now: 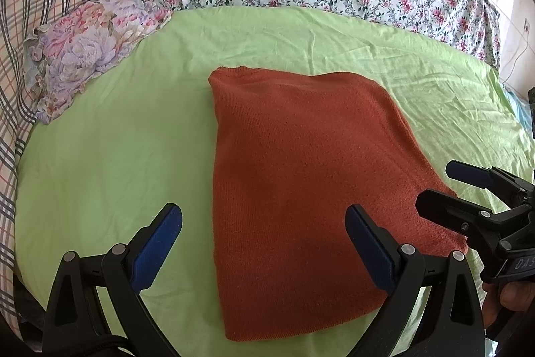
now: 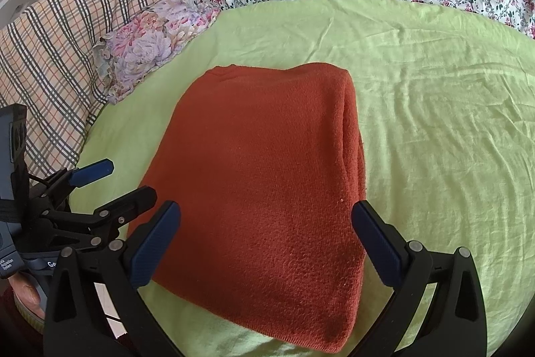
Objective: Fold small clothes
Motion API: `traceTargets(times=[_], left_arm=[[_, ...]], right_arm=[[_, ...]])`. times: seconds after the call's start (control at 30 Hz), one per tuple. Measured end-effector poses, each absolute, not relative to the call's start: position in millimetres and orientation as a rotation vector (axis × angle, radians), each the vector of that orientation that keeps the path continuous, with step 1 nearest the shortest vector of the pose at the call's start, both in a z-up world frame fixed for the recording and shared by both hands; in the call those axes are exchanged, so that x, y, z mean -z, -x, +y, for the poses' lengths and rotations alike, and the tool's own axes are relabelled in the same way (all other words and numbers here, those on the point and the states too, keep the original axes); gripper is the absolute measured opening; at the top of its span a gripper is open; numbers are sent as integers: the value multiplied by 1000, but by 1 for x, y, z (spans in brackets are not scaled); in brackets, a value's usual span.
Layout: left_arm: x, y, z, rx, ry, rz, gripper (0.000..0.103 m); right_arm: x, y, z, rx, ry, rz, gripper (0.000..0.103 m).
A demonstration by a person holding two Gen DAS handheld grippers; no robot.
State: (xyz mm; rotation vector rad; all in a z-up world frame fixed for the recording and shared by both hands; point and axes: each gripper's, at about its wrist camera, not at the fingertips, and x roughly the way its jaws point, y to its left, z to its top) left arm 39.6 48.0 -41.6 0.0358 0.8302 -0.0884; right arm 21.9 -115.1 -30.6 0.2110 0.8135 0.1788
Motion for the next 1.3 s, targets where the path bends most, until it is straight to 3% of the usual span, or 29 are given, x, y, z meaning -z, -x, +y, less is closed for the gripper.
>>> traceTargets(times=[1.3], left_arm=[[37, -54, 52, 67, -50, 819, 98]], right_arm=[[36, -44, -128, -164, -221, 824, 102]])
